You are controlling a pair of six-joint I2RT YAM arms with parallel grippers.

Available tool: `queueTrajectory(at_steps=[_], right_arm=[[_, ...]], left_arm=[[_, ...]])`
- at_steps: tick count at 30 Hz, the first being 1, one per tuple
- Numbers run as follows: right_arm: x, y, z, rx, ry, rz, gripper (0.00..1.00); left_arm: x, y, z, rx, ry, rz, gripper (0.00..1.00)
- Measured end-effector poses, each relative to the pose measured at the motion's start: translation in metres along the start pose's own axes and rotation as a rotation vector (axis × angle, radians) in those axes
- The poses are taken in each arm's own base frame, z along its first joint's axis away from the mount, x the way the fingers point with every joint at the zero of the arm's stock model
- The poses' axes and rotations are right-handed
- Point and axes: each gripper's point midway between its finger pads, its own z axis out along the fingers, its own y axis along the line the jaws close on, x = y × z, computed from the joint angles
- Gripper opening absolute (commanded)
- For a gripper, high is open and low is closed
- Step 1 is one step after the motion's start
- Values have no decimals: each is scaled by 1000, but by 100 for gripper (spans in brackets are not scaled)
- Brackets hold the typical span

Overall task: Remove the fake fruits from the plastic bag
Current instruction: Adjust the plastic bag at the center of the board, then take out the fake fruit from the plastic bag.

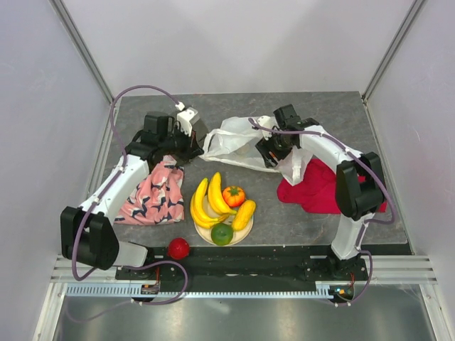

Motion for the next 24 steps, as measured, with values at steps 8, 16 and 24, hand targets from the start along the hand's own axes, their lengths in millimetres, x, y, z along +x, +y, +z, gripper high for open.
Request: queueTrajectory(at_steps=[8,16,24], right_arm=[[2,-1,-31,41,13,-28,73],[-17,-55,-14,239,32,-79,89],[29,-67,27,264,216,-55,80]], left_arm=[[23,-30,-4,80,49,65,2],[24,-51,-2,140,55,124,2],[24,-52,-1,143,55,131,2]])
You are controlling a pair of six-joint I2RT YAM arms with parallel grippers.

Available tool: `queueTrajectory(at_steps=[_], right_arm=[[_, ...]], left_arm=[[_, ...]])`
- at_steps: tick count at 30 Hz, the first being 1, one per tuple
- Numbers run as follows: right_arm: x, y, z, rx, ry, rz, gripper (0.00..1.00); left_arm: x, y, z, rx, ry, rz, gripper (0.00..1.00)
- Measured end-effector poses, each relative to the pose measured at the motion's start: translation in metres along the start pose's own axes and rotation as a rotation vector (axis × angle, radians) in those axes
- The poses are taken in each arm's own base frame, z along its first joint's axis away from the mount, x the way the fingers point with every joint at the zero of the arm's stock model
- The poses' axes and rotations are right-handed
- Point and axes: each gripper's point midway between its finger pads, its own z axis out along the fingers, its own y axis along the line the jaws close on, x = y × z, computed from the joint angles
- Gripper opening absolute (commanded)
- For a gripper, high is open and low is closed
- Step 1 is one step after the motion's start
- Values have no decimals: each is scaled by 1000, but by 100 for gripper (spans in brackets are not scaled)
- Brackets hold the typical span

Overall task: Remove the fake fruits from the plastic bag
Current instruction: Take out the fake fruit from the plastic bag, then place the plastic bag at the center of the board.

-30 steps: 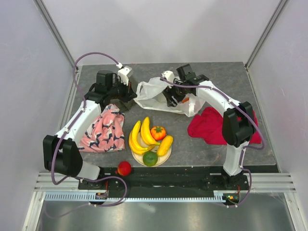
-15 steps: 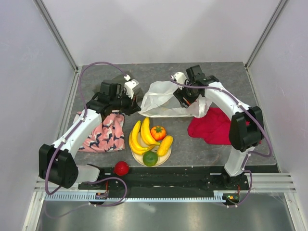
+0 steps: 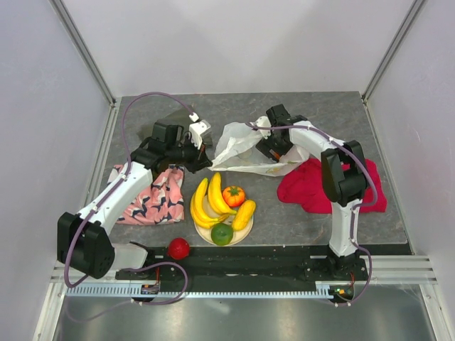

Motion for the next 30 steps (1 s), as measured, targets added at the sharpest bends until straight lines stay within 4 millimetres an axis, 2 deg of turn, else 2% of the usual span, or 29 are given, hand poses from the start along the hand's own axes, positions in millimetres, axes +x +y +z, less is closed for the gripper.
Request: queueTrajectory(at_steps=[1,4,8,10,13,16,19,21,23,25,30], right_arm=[[2,1,2,-4,9,-1,63],[1,2,3,-10,6,-3,44],[-6,7,-1,-46,-26,-7,41],[-15,11,-12,-80,-66,-10,41],[-43,13,-52,-120,-191,-16,43],[-76,16,-116,-136,-371,-54,43],[-95,31,-181,-159,-534,-117,44],[-102,44,-213,-178,-619,-158,45],[-101,60,-236,-209,-685,-198,46],[-96,76,-250,-251,-725,-232,47],[-94,109,-255,-342,-747,-322,47]], left_arm=[[0,0,0,0,0,0,2],[0,0,0,-1,-1,0,2],[0,1,1,-1,-3,1,1],[-2,3,3,-6,-8,1,2],[-5,8,9,-8,-8,-17,2],[-20,17,20,-13,-23,-40,2],[-45,28,30,-21,-52,-49,1],[-66,37,36,-29,-83,-41,2],[-83,44,39,-42,-107,-37,2],[-100,51,41,-58,-134,-30,2],[-146,71,42,-120,-211,-19,2]])
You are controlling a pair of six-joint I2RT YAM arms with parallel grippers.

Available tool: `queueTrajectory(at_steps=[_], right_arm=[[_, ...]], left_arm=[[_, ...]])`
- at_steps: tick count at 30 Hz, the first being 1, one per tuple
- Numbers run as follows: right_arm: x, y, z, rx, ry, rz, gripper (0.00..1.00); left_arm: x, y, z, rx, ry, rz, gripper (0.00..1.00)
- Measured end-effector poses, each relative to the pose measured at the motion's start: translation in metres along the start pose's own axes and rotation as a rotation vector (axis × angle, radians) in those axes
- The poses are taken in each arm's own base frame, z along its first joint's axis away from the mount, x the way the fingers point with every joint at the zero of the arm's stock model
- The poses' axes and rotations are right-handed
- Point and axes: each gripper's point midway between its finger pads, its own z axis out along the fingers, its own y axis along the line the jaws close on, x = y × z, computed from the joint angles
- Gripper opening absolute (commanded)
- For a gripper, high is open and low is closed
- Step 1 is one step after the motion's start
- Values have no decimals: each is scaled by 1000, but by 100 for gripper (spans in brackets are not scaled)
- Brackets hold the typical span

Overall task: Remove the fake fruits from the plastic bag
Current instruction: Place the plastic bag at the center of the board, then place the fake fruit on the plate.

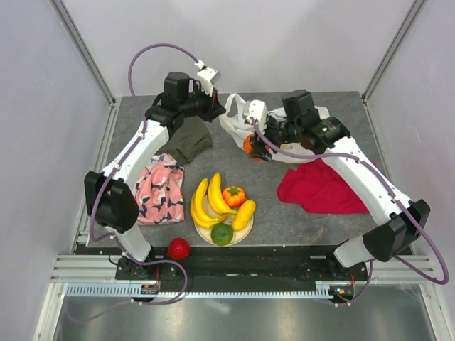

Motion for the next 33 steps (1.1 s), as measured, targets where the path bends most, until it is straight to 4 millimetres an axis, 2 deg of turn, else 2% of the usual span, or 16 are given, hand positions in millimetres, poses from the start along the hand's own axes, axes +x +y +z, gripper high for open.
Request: queueTrajectory(at_steps=[1,2,3,4,7,10,13,17,20,23,25,28,29,31,33], right_arm=[[2,7,3,-23,8,-19,47],[-1,23,9,-65,9,-50,47],[0,40,17,-109,19,-82,47],[3,51,22,-140,30,-98,47],[15,91,34,-244,80,-150,47],[28,111,40,-291,129,-189,48],[37,125,46,-315,164,-235,47],[43,152,54,-367,194,-316,47],[53,173,60,-412,211,-386,48],[75,190,67,-450,249,-439,48],[91,197,69,-462,279,-464,48],[106,202,72,-463,313,-497,47],[107,202,74,-456,318,-509,48],[106,201,78,-438,317,-522,48],[102,199,82,-414,305,-537,49]], left_arm=[[-10,6,3,-19,-19,6,2],[-19,11,5,-36,-36,11,2],[-27,18,7,-58,-54,19,7],[-32,24,8,-79,-67,24,31],[-36,35,5,-125,-76,26,62],[-36,41,-2,-144,-77,15,66],[-34,41,-23,-162,-76,-1,66],[-35,37,-77,-214,-106,-10,66],[-52,32,-129,-272,-174,9,66],[-70,23,-175,-332,-253,48,66],[-76,14,-195,-351,-289,71,66],[-73,6,-211,-365,-307,81,66],[-67,6,-214,-371,-298,75,67],[-54,7,-215,-378,-276,60,76],[-36,12,-213,-394,-233,33,79]])
